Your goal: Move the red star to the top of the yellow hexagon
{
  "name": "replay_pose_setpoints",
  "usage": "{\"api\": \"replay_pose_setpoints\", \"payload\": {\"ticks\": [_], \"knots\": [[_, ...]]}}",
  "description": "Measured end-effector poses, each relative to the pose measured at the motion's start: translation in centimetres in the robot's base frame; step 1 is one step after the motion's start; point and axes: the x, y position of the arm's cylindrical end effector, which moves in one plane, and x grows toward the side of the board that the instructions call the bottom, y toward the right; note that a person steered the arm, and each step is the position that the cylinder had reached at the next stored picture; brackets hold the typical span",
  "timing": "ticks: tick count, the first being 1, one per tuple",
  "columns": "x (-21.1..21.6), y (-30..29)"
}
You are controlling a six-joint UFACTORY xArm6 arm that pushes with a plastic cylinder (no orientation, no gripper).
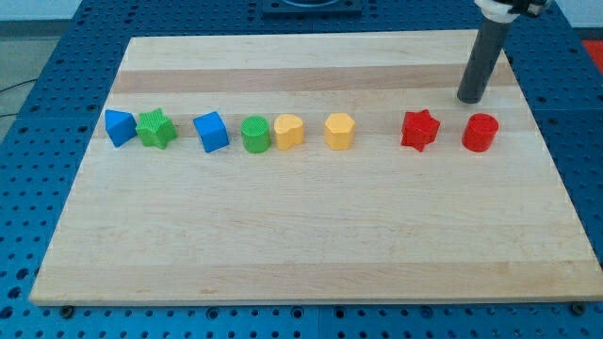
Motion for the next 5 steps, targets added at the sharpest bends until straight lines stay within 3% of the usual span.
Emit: {"api": "replay_pose_setpoints", "payload": {"ticks": [2,3,4,5], "knots": [[-1.6,1.6],[-1.6,5.1],[1.8,10.7],[7.7,8.8]]}}
